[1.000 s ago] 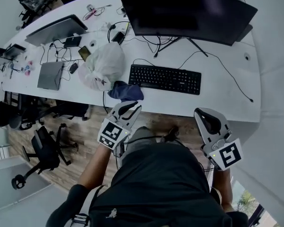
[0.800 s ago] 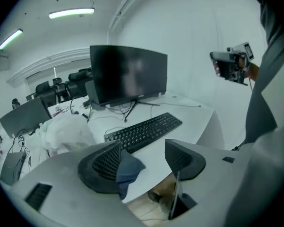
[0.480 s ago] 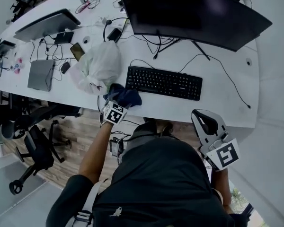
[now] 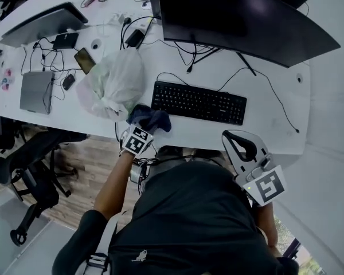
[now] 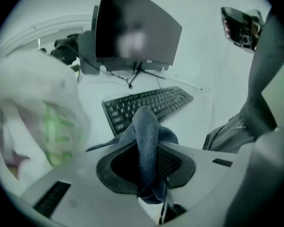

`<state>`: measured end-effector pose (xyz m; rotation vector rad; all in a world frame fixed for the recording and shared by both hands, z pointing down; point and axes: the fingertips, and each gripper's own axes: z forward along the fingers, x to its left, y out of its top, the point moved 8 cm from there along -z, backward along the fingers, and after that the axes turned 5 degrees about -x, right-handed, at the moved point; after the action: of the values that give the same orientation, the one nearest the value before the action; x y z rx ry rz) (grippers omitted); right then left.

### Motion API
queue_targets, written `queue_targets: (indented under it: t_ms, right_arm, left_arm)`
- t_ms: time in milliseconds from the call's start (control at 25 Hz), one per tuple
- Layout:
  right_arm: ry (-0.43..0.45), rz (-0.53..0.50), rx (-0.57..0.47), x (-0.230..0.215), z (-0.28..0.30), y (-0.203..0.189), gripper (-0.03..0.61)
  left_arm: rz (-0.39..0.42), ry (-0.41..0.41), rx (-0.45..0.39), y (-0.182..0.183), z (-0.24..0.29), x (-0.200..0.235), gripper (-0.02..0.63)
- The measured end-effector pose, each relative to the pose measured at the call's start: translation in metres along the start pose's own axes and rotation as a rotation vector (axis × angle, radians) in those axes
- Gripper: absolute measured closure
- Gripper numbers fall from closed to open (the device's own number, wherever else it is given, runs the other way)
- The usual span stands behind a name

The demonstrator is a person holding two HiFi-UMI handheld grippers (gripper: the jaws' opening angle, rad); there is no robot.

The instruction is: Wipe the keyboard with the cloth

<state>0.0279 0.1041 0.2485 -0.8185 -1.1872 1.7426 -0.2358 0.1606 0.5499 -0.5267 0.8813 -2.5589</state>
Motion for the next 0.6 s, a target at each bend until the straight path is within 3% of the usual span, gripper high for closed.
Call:
queue_targets:
  t_ms: [80, 160, 320, 400, 520, 600]
  right_arm:
    - [-0.004, 0.001, 0.016, -0.007, 0.002, 0.0, 0.569]
    - [-0.019, 0.018, 0.018, -0.015, 0.003, 0.0, 0.569]
    - [-0.023, 0.011, 0.024, -0.022, -0.002, 0.001, 0.569]
    - [-0.021, 0.013, 0.044, -0.023, -0.005, -0.004, 0.569]
    - [-0.031, 0.026, 0.065, -0.025, -0.011, -0.014, 0.569]
    - [-0.042, 0.038, 0.072, -0.028, -0.015, -0.017, 0.569]
  left_arm:
    - [0.052, 0.054, -0.099, 0.034, -0.009, 0.004, 0.532]
    - [0.087, 0.101, -0.14, 0.06, 0.004, 0.014, 0.532]
    - [0.135, 0.218, -0.081, 0.081, 0.064, 0.043, 0.532]
    - [0.094, 0.25, -0.087, 0.082, 0.084, 0.049, 0.532]
    - [-0.025, 0.182, -0.127, 0.072, 0.081, 0.028, 0.537]
    - [-0.048, 0.13, -0.118, 0.051, 0.07, 0.0, 0.537]
